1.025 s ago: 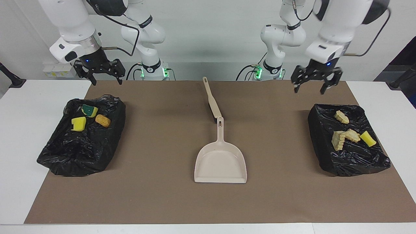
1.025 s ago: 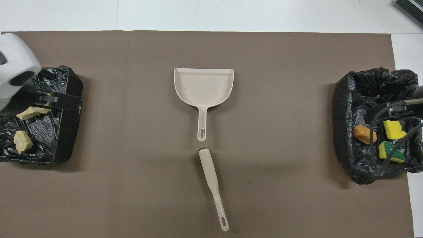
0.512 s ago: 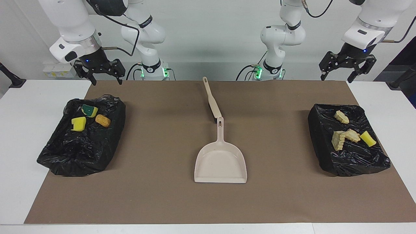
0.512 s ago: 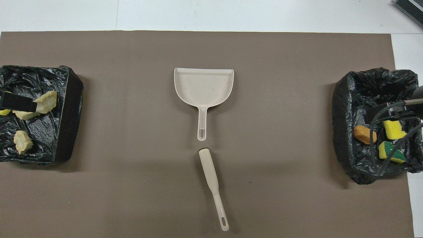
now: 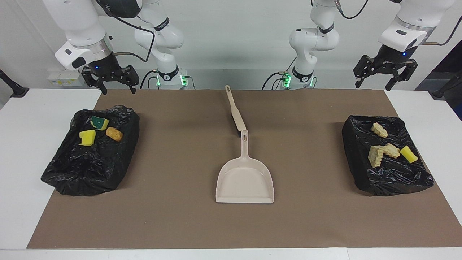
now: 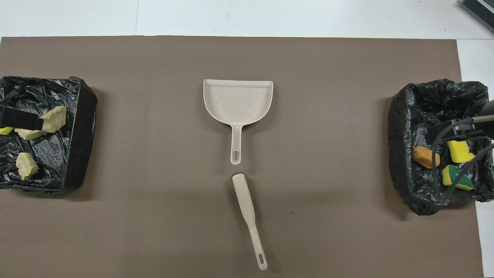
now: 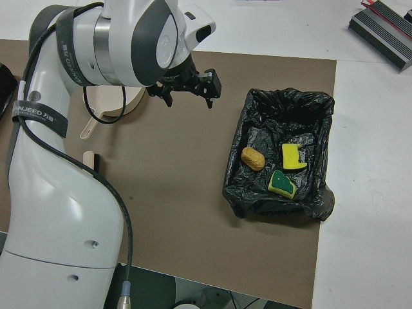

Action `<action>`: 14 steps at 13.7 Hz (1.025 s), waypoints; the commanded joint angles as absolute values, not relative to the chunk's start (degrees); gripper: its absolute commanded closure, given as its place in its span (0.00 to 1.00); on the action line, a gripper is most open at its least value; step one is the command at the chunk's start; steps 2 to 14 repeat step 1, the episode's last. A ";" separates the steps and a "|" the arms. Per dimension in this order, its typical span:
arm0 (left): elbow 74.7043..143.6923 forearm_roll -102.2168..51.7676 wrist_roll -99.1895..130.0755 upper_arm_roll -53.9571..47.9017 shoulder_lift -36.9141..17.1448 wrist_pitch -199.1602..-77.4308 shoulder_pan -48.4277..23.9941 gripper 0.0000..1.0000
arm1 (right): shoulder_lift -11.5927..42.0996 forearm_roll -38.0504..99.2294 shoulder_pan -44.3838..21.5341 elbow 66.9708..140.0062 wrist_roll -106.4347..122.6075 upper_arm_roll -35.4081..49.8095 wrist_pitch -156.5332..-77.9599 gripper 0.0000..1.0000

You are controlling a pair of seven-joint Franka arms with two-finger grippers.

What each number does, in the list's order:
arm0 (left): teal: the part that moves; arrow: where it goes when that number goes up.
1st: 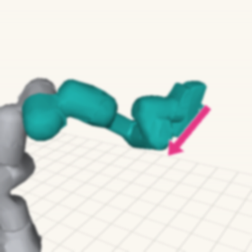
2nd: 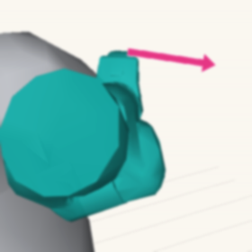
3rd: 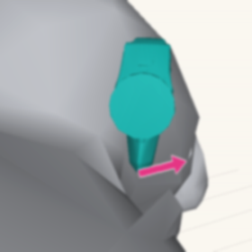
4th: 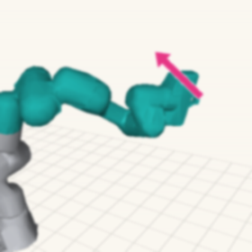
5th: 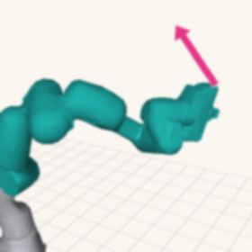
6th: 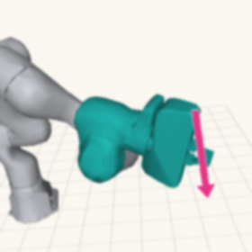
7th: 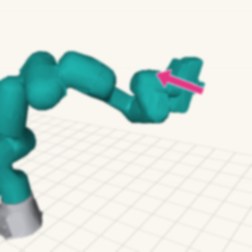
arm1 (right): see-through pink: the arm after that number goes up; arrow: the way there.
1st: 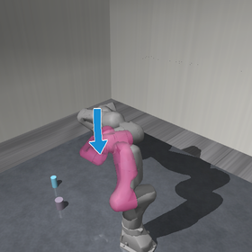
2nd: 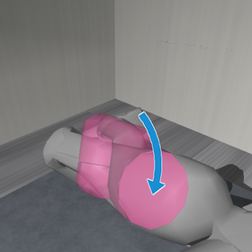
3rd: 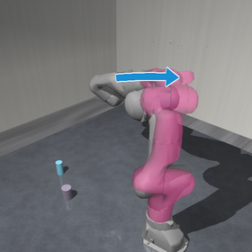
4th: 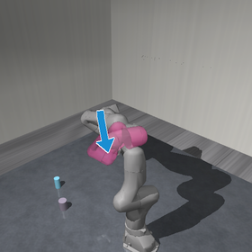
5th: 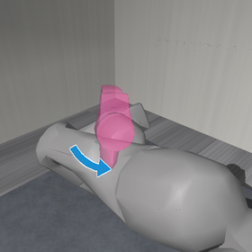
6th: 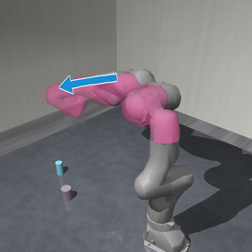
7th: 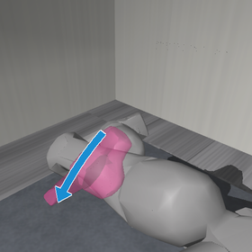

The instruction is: Sweep and dump trash in bin

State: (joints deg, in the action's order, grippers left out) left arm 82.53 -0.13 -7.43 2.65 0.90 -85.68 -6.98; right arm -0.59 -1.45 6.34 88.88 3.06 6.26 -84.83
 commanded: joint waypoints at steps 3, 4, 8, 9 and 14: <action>81.91 -0.79 -8.09 2.29 1.14 -84.55 -6.15 0.00 | -1.05 -0.53 6.77 89.30 2.46 6.50 -84.73 0.00; 81.91 -0.79 -8.09 2.29 1.14 -84.55 -6.15 0.00 | -1.05 -0.53 6.77 89.30 2.46 6.50 -84.73 0.00; 81.91 -0.79 -8.09 2.29 1.14 -84.55 -6.15 0.00 | -1.05 -0.53 6.77 89.30 2.46 6.50 -84.73 0.00; 81.91 -0.79 -8.09 2.29 1.14 -84.55 -6.15 0.00 | -1.05 -0.53 6.77 89.30 2.46 6.50 -84.73 0.00; 81.91 -0.79 -8.09 2.29 1.14 -84.55 -6.15 0.00 | -1.05 -0.53 6.77 89.30 2.46 6.50 -84.73 0.00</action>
